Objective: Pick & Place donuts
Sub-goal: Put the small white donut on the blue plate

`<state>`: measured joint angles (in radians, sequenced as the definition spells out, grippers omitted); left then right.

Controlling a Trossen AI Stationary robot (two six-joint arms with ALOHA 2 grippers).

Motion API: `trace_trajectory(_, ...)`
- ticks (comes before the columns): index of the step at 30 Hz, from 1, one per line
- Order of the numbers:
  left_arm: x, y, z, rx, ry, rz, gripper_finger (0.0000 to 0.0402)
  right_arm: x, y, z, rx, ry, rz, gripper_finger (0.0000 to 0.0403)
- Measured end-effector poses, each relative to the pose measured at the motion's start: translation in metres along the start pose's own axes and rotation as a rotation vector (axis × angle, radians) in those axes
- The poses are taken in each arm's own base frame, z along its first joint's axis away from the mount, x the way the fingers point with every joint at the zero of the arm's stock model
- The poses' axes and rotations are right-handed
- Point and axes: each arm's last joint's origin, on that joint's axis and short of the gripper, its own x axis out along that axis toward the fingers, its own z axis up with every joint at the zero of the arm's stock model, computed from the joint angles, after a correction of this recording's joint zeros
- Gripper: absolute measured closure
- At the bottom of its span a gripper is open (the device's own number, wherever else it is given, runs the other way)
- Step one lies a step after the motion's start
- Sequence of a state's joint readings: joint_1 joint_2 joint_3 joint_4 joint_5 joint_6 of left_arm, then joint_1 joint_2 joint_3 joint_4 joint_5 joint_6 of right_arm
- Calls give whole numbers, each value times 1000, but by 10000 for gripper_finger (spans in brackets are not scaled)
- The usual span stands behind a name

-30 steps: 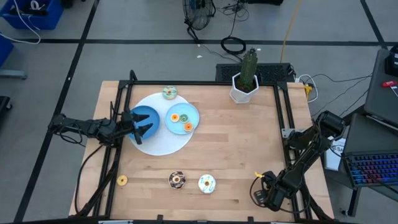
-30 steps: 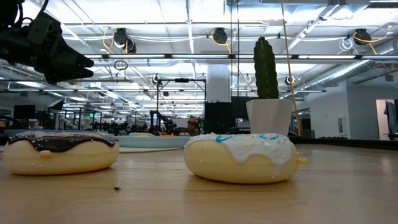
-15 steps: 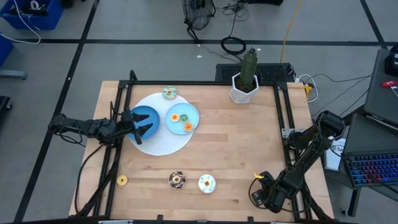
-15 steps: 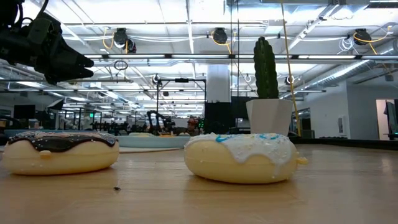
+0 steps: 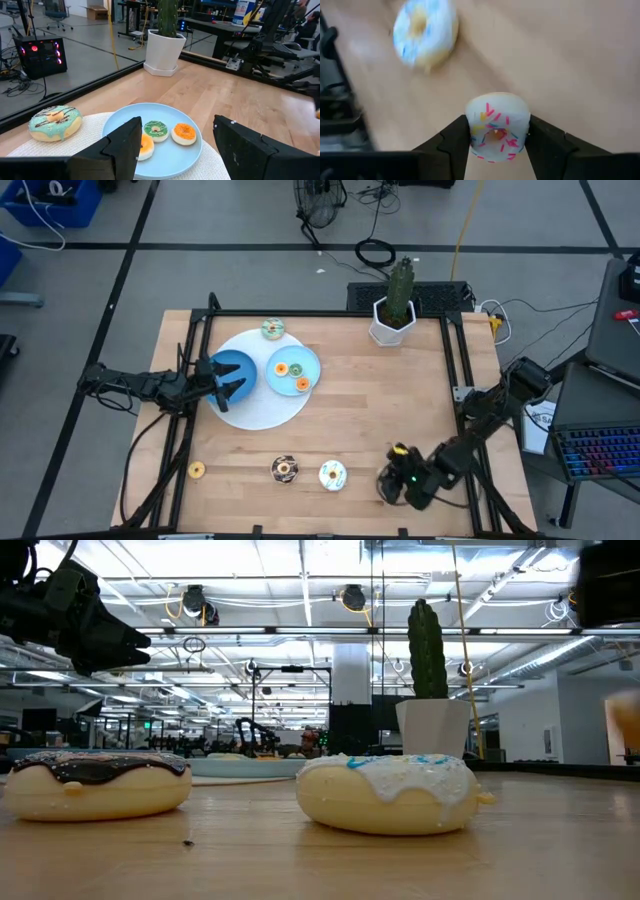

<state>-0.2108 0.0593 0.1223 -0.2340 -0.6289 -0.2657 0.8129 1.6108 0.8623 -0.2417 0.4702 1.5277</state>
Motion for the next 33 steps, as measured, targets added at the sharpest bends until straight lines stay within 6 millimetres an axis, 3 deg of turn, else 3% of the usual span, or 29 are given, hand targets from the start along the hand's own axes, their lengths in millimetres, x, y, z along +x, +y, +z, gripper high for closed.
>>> trace_trajectory(12,0,0,0,0,0,0,158,26,3,67,-448,-133,16,246)
trace_trajectory(21,0,0,0,0,0,-1,158,36,4,121,-784,-325,13,246)
trace_trajectory(33,0,0,0,0,0,0,158,41,-19,195,-889,-551,-115,246)
